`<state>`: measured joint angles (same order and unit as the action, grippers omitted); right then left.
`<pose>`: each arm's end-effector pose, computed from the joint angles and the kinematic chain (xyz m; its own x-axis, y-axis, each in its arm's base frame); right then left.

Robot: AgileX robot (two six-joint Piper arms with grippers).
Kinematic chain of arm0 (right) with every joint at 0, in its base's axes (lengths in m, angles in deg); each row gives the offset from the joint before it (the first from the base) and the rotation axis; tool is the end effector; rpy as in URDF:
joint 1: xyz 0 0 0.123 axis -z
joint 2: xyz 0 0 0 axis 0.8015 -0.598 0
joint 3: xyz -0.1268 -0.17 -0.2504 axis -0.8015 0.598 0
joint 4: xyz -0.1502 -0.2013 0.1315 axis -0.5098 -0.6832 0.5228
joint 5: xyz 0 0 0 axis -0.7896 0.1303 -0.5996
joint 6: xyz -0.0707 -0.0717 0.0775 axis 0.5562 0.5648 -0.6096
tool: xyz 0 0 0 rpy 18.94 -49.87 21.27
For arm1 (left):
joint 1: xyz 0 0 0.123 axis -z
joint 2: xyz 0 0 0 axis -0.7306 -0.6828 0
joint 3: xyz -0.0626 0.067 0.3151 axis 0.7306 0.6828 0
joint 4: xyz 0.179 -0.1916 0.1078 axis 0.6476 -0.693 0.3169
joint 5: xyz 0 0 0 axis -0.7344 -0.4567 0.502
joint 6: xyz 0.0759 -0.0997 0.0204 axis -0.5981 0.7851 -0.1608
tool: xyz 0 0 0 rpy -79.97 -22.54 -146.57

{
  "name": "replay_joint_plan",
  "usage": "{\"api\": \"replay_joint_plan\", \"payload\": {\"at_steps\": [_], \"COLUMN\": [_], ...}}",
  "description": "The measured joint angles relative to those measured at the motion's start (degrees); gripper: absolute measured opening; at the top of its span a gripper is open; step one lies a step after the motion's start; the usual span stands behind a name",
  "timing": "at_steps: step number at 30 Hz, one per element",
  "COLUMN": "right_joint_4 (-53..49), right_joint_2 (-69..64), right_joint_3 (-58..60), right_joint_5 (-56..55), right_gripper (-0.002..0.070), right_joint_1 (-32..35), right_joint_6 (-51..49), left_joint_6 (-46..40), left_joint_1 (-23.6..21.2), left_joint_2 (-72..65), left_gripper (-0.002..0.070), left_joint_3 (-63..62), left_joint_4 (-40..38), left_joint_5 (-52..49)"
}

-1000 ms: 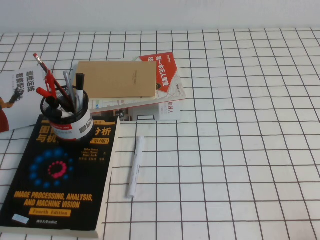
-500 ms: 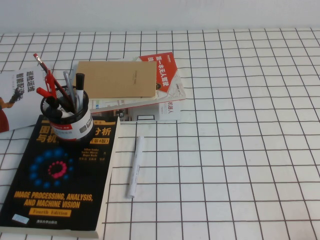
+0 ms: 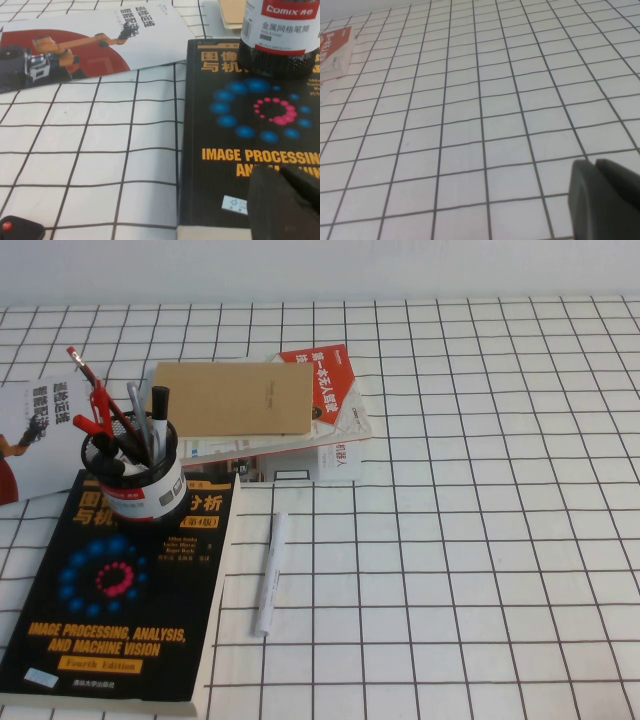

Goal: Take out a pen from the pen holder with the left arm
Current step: 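Take a marker out of the pen holder and lay it on the table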

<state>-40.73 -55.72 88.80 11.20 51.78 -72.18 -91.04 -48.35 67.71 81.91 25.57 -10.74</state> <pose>0.0765 0.0050 0.1608 -0.2802 0.1913 -0.9407 0.0069 0.9803 0.1973 0.0756 -0.0034 0.1605 -0.2932 0.0418 -0.9551 0.0290 0.9990 0.0349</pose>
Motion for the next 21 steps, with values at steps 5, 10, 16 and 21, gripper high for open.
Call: {"api": "replay_joint_plan", "payload": {"at_steps": [5, 10, 16, 21], "right_joint_4": [0.0, 0.0, 0.0, 0.0], "right_joint_2": [0.0, 0.0, 0.0, 0.0], "right_joint_3": [0.0, 0.0, 0.0, 0.0], "right_joint_5": [0.0, 0.0, 0.0, 0.0], "right_gripper": [-0.0017, -0.0017, -0.0017, -0.0017], "right_joint_1": [0.0, 0.0, 0.0, 0.0], "right_joint_6": [0.0, 0.0, 0.0, 0.0], "left_joint_6": [6.96, 18.07, 11.41, 7.9], "left_joint_1": [0.0, 0.0, 0.0, 0.0], "left_joint_2": [0.0, 0.0, 0.0, 0.0], "left_gripper": [-0.0002, -0.0002, -0.0002, -0.0002], "left_joint_3": [0.06, 0.06, 0.06, 0.06], "left_joint_4": [-12.78, -37.63, -43.17, -44.57], "left_joint_5": [6.25, 18.04, 24.92, 24.94]}}
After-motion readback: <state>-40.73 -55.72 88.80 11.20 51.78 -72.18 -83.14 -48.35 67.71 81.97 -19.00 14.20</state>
